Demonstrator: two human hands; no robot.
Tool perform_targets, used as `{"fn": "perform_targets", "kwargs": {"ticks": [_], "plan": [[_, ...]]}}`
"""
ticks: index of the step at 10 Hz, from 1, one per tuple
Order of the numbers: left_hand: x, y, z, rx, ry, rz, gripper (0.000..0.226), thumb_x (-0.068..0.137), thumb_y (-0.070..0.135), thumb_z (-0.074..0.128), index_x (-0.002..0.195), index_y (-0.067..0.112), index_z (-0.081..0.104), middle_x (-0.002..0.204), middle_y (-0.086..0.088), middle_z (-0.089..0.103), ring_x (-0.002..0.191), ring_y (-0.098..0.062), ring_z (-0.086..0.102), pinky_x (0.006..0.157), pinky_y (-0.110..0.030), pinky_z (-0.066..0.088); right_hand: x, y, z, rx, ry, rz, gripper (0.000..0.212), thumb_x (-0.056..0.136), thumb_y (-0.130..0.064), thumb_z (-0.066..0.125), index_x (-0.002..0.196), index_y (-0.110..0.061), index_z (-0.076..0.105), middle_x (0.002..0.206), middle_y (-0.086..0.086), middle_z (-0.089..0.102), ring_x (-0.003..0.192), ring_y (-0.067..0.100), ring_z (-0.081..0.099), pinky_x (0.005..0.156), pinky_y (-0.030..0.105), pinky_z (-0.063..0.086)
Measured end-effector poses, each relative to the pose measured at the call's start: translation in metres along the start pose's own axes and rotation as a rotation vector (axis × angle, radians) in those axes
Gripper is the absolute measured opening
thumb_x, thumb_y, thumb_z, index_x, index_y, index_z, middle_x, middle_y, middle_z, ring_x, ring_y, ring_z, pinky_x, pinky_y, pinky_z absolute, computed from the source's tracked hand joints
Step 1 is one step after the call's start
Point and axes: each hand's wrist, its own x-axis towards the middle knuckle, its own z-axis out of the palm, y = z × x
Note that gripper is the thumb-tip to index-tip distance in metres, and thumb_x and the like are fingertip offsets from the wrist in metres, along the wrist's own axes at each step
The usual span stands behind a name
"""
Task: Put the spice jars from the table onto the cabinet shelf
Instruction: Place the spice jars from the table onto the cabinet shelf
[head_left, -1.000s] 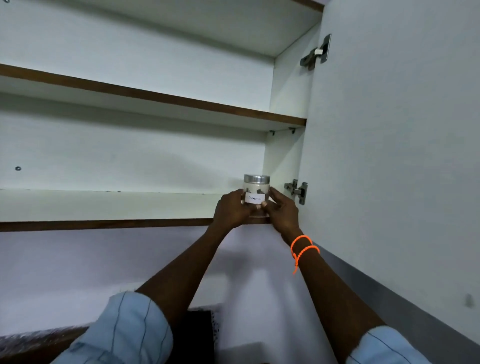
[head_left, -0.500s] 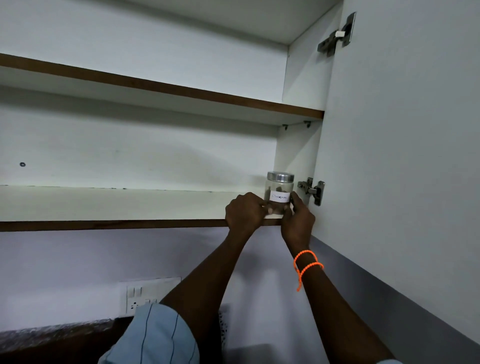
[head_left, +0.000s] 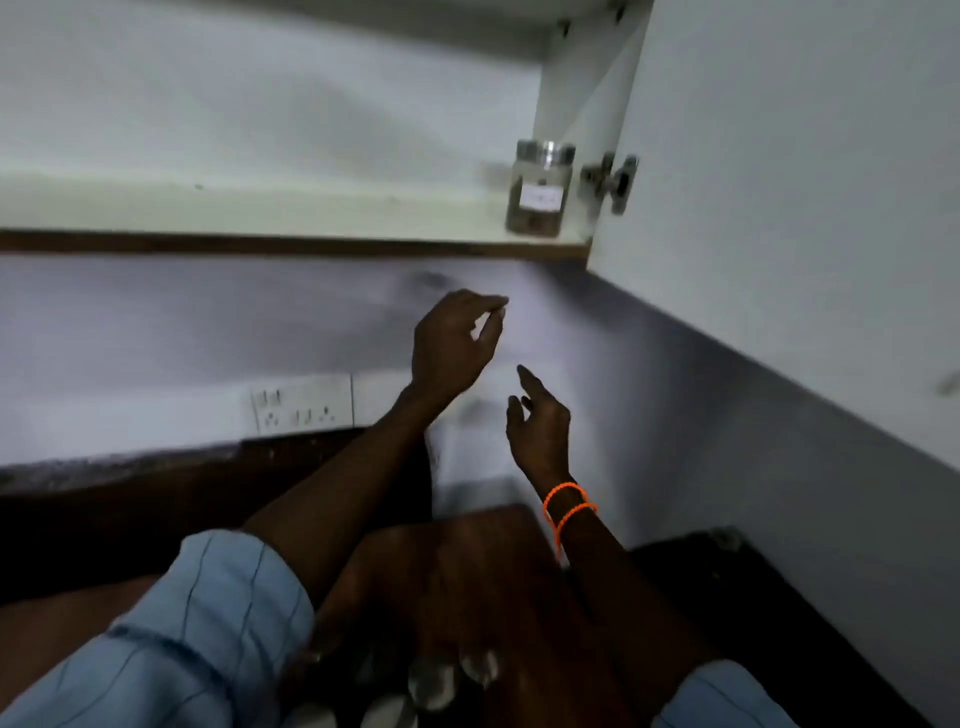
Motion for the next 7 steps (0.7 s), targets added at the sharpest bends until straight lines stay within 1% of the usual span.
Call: {"fn": "perform_targets", "kwargs": {"ticks": [1, 2, 3, 4, 5, 6, 7], "plan": [[-0.12, -0.028, -0.031, -0.01, -0.298, -0.214, 0.017, 0.095, 0.021, 0.07, 0.108, 0.017, 0.08, 0.104, -0.002, 0.077, 0.092, -0.02, 0.073, 0.077, -0.029, 0.058, -0.064, 0.027, 0.019, -0.015, -0.223, 0.16, 0.047, 0.096, -0.003, 0.06, 0.143, -0.007, 0.059, 0.141, 0.015, 0.064, 0.12, 0.033, 0.068, 0.106, 0.046, 0.053], [-0.219, -0.053, -0.044, -0.035, -0.605, -0.644, 0.013, 0.09, 0.017, 0.076, 0.101, 0.01, 0.079, 0.1, -0.004, 0.079, 0.094, -0.022, 0.075, 0.085, -0.022, 0.053, -0.127, 0.049, 0.039, -0.216, -0.551, 0.241, 0.04, 0.096, -0.019, 0.063, 0.136, -0.013, 0.063, 0.132, 0.018, 0.068, 0.121, 0.036, 0.065, 0.106, 0.043, 0.051], [-0.329, -0.068, -0.125, 0.403, -0.654, -1.048, 0.019, 0.087, 0.023, 0.076, 0.098, 0.007, 0.077, 0.09, 0.003, 0.075, 0.083, -0.016, 0.068, 0.073, -0.02, 0.052, -0.189, 0.063, 0.064, -0.255, -0.776, 0.319, 0.039, 0.097, -0.016, 0.063, 0.135, -0.006, 0.063, 0.136, 0.021, 0.064, 0.128, 0.035, 0.06, 0.111, 0.041, 0.047], [-0.376, -0.055, -0.164, 0.299, -0.745, -0.971, 0.018, 0.099, 0.017, 0.06, 0.095, 0.006, 0.073, 0.091, -0.015, 0.072, 0.082, -0.03, 0.067, 0.072, -0.042, 0.053, -0.26, 0.066, 0.088, -0.313, -0.996, 0.289, 0.035, 0.092, -0.021, 0.069, 0.125, -0.008, 0.07, 0.123, 0.016, 0.072, 0.116, 0.03, 0.067, 0.1, 0.035, 0.052], [-0.403, -0.062, -0.183, 0.271, -0.723, -0.941, 0.018, 0.098, 0.016, 0.061, 0.101, 0.011, 0.078, 0.101, -0.006, 0.077, 0.091, -0.024, 0.071, 0.08, -0.043, 0.057, -0.302, 0.073, 0.102, -0.421, -1.163, 0.117, 0.041, 0.083, -0.028, 0.078, 0.119, -0.01, 0.07, 0.114, 0.01, 0.073, 0.11, 0.029, 0.066, 0.092, 0.034, 0.051], [-0.394, -0.058, -0.171, 0.182, -0.649, -0.837, 0.017, 0.09, 0.004, 0.064, 0.076, 0.006, 0.073, 0.08, -0.009, 0.076, 0.07, -0.021, 0.067, 0.061, -0.039, 0.051, -0.302, 0.084, 0.096, -0.545, -1.099, -0.025, 0.065, 0.082, -0.046, 0.076, 0.139, -0.023, 0.056, 0.14, 0.001, 0.058, 0.13, 0.026, 0.051, 0.1, 0.043, 0.048], [-0.403, -0.063, -0.178, 0.172, -0.628, -0.845, 0.024, 0.086, 0.001, 0.063, 0.064, 0.01, 0.065, 0.067, -0.003, 0.07, 0.061, -0.017, 0.061, 0.056, -0.036, 0.045, -0.311, 0.087, 0.099, -0.628, -1.032, -0.07, 0.06, 0.088, -0.05, 0.067, 0.14, -0.027, 0.05, 0.142, -0.005, 0.054, 0.135, 0.025, 0.046, 0.101, 0.043, 0.046]]}}
